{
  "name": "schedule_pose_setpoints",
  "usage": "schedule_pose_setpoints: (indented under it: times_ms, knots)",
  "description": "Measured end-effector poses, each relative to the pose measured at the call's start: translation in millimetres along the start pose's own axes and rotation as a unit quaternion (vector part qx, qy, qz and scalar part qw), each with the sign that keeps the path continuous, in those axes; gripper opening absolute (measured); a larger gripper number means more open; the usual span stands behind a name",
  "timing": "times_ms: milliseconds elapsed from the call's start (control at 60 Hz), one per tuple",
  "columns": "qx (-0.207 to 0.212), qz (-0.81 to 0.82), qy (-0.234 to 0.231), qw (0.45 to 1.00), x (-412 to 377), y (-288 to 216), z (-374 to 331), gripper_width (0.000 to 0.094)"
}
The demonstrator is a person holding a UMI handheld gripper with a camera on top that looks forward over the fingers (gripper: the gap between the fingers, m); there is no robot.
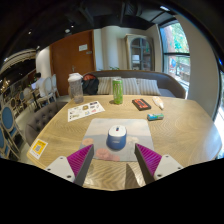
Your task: Arrange mouse
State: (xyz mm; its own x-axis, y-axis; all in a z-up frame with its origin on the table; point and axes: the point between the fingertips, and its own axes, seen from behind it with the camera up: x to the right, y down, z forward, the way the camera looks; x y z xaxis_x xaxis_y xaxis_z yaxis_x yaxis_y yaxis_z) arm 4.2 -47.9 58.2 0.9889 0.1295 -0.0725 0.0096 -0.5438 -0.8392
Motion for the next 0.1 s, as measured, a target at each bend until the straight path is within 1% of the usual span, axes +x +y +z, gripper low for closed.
schedule_pose_setpoints:
  times_ms: [100]
  knots:
    - [0.016,-0.01,0.002,1.0,0,13,-34,0.0846]
